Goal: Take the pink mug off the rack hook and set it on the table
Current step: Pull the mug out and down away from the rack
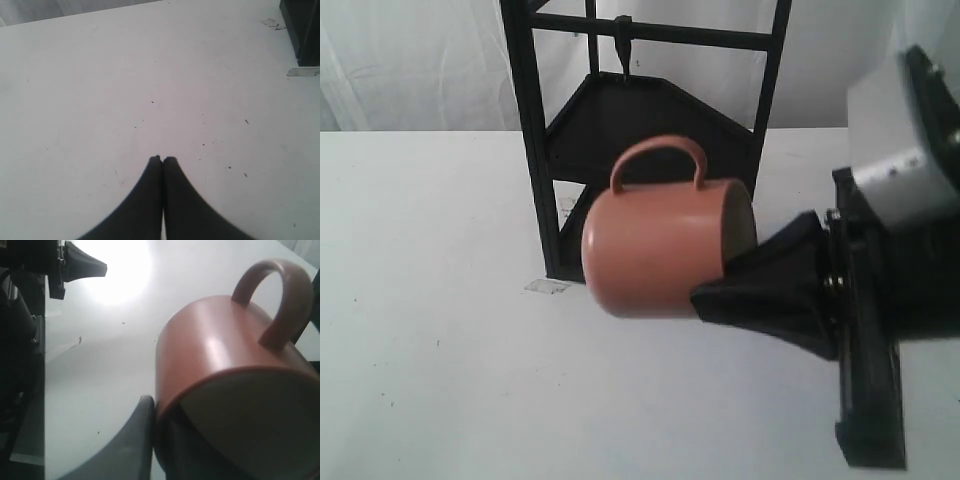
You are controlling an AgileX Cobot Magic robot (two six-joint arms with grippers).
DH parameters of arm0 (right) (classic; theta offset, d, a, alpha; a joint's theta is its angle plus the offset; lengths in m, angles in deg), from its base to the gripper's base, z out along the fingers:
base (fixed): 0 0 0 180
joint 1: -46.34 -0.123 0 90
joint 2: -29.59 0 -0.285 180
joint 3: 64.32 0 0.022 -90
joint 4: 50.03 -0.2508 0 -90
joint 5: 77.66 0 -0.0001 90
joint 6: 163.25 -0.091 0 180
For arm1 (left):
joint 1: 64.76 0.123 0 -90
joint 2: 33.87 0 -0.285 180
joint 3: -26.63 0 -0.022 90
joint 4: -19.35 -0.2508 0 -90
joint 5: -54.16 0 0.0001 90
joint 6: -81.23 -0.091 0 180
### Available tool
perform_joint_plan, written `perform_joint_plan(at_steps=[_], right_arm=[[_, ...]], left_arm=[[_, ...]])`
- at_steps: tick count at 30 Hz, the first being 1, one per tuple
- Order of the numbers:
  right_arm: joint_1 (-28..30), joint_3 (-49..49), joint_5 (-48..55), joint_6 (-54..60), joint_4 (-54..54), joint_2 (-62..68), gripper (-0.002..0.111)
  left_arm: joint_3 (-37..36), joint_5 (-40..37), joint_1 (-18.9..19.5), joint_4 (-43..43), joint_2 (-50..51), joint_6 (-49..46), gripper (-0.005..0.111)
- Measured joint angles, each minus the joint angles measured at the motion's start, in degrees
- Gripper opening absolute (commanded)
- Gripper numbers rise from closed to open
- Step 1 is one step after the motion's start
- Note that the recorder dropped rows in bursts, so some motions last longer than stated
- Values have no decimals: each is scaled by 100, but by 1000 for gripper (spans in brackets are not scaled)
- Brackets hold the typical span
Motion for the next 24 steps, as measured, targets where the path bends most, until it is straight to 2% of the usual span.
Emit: perform_joint_plan(at_steps=[6,15,20,24], right_arm=[[0,-546,0,-259,284,-705,0],[0,-703,-66,-2041,1255,-1031,0],[0,-375,169,-2767,1299,-1031,0],[0,256,300,-3247,1306,-1031,0]], left_arm=[[0,0,0,0,0,0,0],[0,0,0,0,0,0,0],[0,0,0,0,0,0,0],[0,0,0,0,0,0,0]])
